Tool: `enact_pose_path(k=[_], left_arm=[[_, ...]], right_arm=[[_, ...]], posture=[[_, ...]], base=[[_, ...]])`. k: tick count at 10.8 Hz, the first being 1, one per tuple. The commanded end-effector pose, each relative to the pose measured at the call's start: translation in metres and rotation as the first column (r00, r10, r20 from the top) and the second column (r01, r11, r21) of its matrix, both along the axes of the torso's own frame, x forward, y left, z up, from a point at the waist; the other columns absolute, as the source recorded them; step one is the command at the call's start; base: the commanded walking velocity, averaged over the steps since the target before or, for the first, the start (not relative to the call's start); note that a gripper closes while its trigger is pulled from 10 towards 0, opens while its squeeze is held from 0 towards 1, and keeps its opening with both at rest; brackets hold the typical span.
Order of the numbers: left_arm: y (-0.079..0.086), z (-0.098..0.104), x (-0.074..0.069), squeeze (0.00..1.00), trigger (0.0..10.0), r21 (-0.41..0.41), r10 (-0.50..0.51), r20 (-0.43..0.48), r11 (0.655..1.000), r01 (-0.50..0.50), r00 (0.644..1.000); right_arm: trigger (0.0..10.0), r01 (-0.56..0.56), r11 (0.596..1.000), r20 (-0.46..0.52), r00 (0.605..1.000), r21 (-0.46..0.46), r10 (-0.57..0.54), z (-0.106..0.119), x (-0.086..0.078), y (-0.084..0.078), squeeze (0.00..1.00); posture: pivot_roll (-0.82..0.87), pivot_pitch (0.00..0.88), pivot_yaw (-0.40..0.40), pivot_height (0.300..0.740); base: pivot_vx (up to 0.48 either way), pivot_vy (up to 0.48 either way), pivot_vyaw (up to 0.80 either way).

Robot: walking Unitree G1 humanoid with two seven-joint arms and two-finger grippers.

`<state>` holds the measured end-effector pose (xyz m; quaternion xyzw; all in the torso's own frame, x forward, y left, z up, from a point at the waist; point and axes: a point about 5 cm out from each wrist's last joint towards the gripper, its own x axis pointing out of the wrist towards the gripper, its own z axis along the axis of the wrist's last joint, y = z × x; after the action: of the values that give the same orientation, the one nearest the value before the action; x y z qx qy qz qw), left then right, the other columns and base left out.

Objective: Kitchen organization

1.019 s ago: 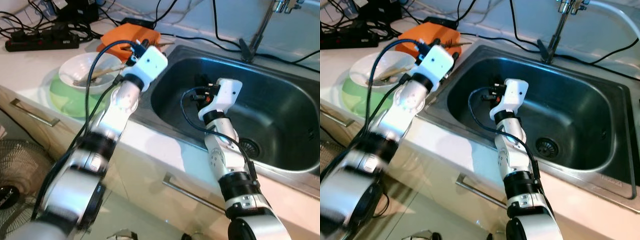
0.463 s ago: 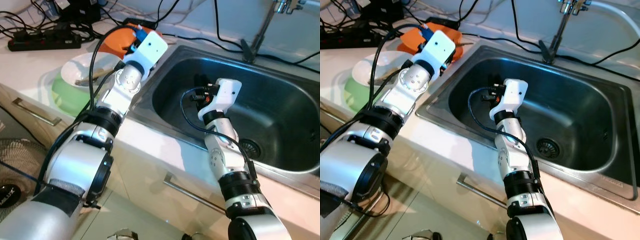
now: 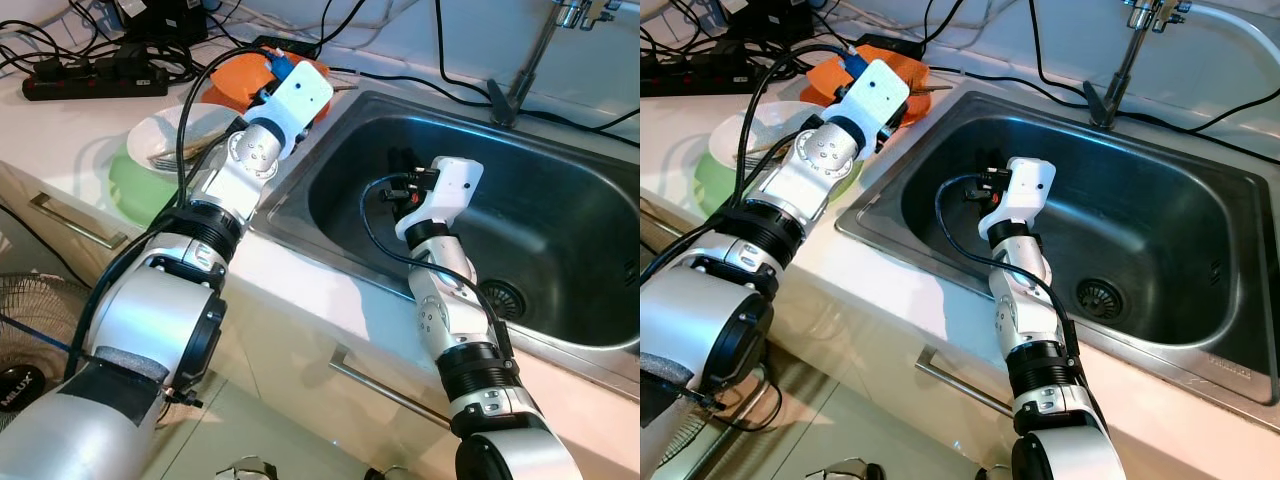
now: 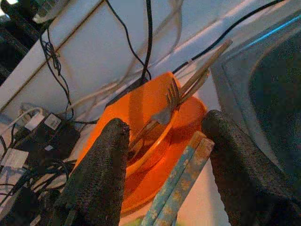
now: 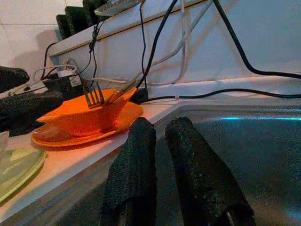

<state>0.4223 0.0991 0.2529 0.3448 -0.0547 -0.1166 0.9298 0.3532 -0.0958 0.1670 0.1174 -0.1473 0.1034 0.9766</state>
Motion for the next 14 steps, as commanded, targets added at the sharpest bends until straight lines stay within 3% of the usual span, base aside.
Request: enact_pose_path(k=[1,3,9,10,11,14], left_arm=[[-0.001,0.004,0.001,0.00,10.0,0.029,-0.016,-0.016,0.999,0.016,1.000],[-0.008,-0.001,-0.001,0.00,10.0,0.053,-0.061,-0.052,0.997,0.064,0.997],[0.002,-0.009,0.001,0.00,10.0,0.093,-0.012,-0.117,0.995,0.023,0.993],[0.003,-0.008,0.001,0.00,1.5,0.089,-0.005,-0.119,0.996,0.015,0.993],[0.004,-0.008,0.001,0.00,0.0,0.087,-0.003,-0.118,0.996,0.013,0.993],[0.005,-0.007,0.001,0.00,0.0,0.083,0.003,-0.112,0.997,0.007,0.994]], right_arm=[[10.0,0.011,1.000,-0.028,1.000,0.014,-0.011,-0.006,0.000,-0.001,0.00],[10.0,0.015,1.000,-0.033,0.999,0.024,-0.014,-0.007,0.000,-0.001,0.00],[10.0,0.015,1.000,-0.034,0.999,0.026,-0.014,-0.007,0.001,-0.001,0.00],[10.0,0.017,1.000,-0.033,0.999,0.026,-0.016,-0.007,0.001,-0.002,0.00],[10.0,0.018,0.999,-0.033,0.999,0.026,-0.017,-0.007,0.001,-0.002,0.00],[10.0,0.018,0.999,-0.034,0.999,0.027,-0.017,-0.007,0.002,-0.002,0.00]], posture=[[0.05,0.059,0.004,0.740],[0.05,0.060,0.005,0.740],[0.05,0.062,0.004,0.740],[0.05,0.062,0.002,0.740],[0.05,0.063,0.002,0.740],[0.06,0.063,0.001,0.740]], base=[[0.000,0.000,0.00],[0.000,0.000,0.00],[0.000,0.000,0.00],[0.000,0.000,0.00],[0.000,0.000,0.00],[0.000,0.000,0.00]])
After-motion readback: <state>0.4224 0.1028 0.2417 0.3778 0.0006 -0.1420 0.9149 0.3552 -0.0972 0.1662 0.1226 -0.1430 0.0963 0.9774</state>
